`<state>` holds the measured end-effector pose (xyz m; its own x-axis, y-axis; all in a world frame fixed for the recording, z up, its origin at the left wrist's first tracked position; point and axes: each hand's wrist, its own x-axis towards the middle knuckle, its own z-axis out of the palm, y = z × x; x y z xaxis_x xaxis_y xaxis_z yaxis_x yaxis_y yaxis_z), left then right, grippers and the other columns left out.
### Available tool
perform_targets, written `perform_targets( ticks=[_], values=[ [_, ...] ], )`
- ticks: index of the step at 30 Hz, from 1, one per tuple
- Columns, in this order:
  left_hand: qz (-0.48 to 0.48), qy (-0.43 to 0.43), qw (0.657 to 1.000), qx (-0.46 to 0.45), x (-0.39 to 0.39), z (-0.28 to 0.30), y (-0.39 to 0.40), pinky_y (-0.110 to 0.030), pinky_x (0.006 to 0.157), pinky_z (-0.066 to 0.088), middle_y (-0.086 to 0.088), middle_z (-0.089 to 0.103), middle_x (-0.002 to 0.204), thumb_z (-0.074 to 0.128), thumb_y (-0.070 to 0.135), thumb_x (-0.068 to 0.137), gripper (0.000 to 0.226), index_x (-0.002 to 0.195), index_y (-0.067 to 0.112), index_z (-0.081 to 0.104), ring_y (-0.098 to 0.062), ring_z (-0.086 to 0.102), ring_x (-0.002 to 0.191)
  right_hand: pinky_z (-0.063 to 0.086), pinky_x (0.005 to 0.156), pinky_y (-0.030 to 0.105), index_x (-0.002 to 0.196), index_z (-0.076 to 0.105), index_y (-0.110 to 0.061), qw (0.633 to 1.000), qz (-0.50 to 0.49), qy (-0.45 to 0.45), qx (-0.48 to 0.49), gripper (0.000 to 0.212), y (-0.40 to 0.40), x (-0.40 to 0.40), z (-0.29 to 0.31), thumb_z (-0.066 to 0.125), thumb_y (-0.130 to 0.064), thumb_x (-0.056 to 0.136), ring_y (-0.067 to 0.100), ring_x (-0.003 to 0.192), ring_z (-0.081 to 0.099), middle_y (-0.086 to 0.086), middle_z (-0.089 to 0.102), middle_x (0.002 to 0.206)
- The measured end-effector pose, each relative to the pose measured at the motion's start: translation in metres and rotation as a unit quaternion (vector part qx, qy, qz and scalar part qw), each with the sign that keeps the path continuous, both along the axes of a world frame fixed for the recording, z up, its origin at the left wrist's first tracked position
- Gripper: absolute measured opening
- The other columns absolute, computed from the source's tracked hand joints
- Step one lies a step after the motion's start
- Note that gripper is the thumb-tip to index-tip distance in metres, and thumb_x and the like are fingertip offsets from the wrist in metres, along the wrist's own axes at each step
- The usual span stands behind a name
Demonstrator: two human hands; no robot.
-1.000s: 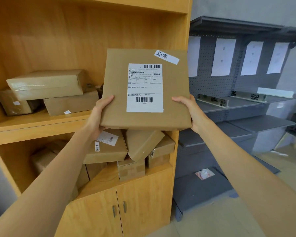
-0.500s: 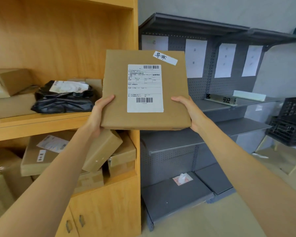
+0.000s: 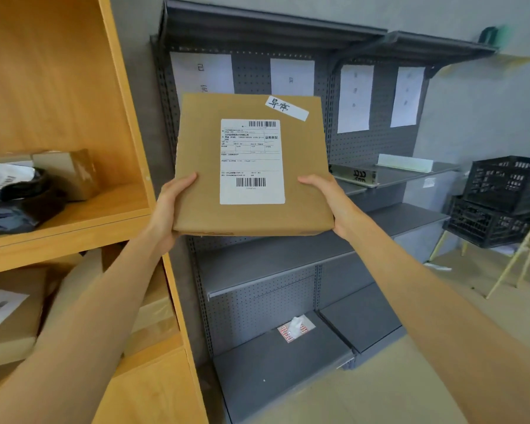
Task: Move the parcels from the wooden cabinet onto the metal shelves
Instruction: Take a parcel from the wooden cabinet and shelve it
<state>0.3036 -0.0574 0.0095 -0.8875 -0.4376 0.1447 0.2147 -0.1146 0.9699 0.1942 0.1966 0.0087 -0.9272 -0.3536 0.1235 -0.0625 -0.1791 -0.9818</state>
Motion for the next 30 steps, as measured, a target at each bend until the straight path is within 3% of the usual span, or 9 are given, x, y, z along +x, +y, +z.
perform_targets(
  ticks=[6,11,21,24,28,30],
  values=[
    [-0.041,-0.012,0.999,-0.007,-0.094,-0.007,0.027,-0.025,0.060,0.053,0.006,0.072,0.097,0.064,0.047,0.081,0.041,0.115,0.025,0.063,-0.013,0.068,0.082,0.051,0.094,0.047,0.130,0.052,-0.034,1.000,-0.010,-0.014,-0.003,0.071,0.026,-0.091,-0.019,0.076,-0.043,0.065,0.019,0.106,0.066,-0.005,0.068,0.117],
    [-0.044,-0.006,0.999,-0.008,-0.179,-0.007,0.043,-0.034,0.073,0.054,0.006,0.073,0.096,0.057,0.043,0.089,0.024,0.105,0.027,0.065,-0.015,0.068,0.087,0.053,0.090,0.040,0.133,0.051,-0.033,1.000,-0.014,-0.012,0.011,0.064,0.039,-0.178,-0.014,0.075,-0.040,0.073,0.017,0.105,0.066,-0.005,0.068,0.117],
    [-0.029,-0.011,0.999,-0.026,-0.310,0.007,0.074,-0.039,0.086,0.050,0.004,0.070,0.113,0.059,0.047,0.086,0.041,0.121,0.026,0.063,-0.020,0.065,0.101,0.053,0.091,0.042,0.133,0.049,-0.032,1.000,-0.008,0.006,0.018,0.060,0.070,-0.316,0.000,0.072,-0.041,0.078,0.016,0.107,0.065,-0.005,0.066,0.120],
    [-0.010,-0.016,0.999,-0.026,-0.342,0.008,0.087,-0.036,0.079,0.052,0.006,0.072,0.106,0.058,0.046,0.087,0.031,0.112,0.028,0.065,-0.018,0.066,0.096,0.053,0.091,0.043,0.132,0.049,-0.032,1.000,0.004,0.005,0.018,0.057,0.079,-0.358,-0.001,0.072,-0.039,0.080,0.017,0.106,0.065,-0.004,0.066,0.119],
    [0.027,-0.026,0.999,-0.019,-0.389,0.000,0.104,-0.041,0.087,0.048,0.004,0.071,0.110,0.062,0.049,0.083,0.041,0.118,0.027,0.063,-0.021,0.064,0.103,0.052,0.093,0.044,0.131,0.049,-0.032,0.999,0.027,0.008,0.027,0.057,0.090,-0.418,-0.004,0.073,-0.040,0.079,0.018,0.107,0.064,-0.005,0.066,0.118],
    [0.047,-0.030,0.998,-0.012,-0.412,-0.005,0.114,-0.041,0.089,0.047,0.005,0.071,0.108,0.063,0.048,0.083,0.034,0.111,0.029,0.065,-0.021,0.064,0.101,0.051,0.095,0.045,0.132,0.046,-0.032,0.999,0.039,0.007,0.034,0.063,0.095,-0.451,-0.005,0.074,-0.042,0.076,0.018,0.108,0.063,-0.004,0.065,0.118]
  ],
)
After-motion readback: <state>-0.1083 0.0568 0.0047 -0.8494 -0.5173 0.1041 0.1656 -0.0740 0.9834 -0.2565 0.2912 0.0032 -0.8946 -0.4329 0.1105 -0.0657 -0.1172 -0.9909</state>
